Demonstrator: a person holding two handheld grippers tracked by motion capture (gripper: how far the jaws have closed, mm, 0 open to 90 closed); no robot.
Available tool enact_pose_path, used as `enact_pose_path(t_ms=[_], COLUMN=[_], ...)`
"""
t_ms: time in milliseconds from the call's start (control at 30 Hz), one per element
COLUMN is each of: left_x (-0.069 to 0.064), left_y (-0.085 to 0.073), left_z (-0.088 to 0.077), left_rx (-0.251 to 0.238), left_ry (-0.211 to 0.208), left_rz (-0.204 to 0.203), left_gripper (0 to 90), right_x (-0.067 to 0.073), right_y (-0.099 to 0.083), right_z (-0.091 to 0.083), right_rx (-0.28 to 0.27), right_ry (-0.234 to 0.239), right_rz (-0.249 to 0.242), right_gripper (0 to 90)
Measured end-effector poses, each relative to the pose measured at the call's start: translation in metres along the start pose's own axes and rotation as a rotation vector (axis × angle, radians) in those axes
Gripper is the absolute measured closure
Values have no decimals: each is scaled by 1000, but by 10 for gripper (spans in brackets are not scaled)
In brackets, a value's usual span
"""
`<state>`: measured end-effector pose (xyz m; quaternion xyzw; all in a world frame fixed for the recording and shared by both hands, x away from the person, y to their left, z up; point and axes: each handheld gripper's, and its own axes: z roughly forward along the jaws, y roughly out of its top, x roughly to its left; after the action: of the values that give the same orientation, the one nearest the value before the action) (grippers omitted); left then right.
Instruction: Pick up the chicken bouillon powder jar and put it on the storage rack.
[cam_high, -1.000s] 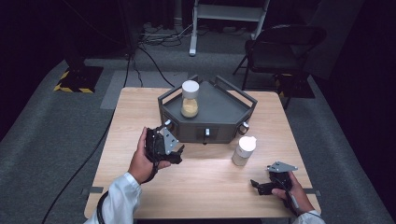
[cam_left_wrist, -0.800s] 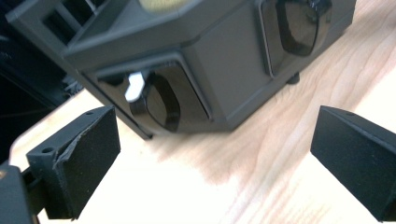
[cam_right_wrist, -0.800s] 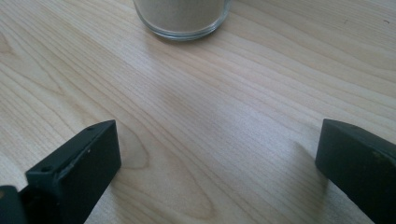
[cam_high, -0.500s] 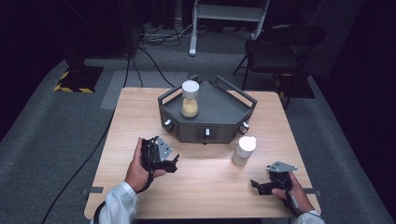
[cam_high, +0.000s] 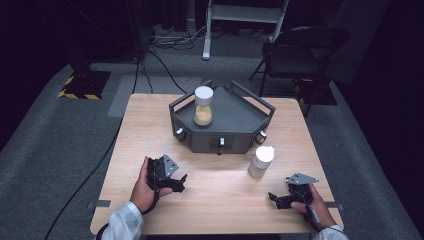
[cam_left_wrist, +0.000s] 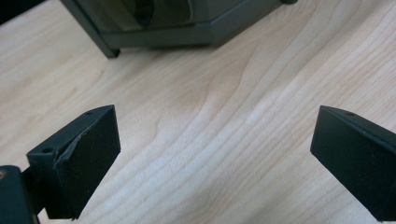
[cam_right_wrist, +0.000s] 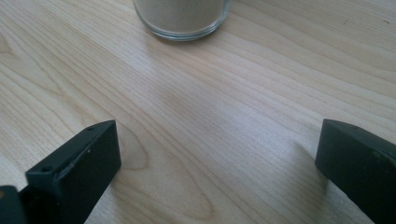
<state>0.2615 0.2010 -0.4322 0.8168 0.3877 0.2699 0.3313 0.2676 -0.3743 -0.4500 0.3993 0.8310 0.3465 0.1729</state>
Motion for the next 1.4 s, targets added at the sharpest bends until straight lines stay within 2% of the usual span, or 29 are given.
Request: enact_pose_path(t_ms=[233,267,367,500,600,667,767,900,1067,1400], left_x=[6,11,13,20,19,23,24,33,42,44], left_y=[-7,-9,-10,-13,-14,-17,-20,-23,-26,-27], left_z=[1,3,4,7,11,11,11,10,8,9], left_rx=[33,41,56,71,107,106,97,107,112,109], left_ry=[-21,-43,-48,-76,-75,-85,-86,-113,-138,-147], left_rz=[-24,-49,-53,-89,-82,-106,-115,-147,-141,-133], left_gripper=[12,12,14,13,15,7,6,5,0,0], right_x=[0,0,0,0,0,-1,-1,-1,-1,-2], right_y=[0,0,0,0,0,0,0,0,0,0], right_z=[0,0,0,0,0,0,0,0,0,0], right_rx=[0,0,0,0,0,0,0,0,0,0], right_ry=[0,0,0,0,2,4,4,5,5,8], right_rz=[0,0,0,0,-1,-3,-3,-4,-4,-6], right_gripper=[0,0,0,0,0,0,0,0,0,0])
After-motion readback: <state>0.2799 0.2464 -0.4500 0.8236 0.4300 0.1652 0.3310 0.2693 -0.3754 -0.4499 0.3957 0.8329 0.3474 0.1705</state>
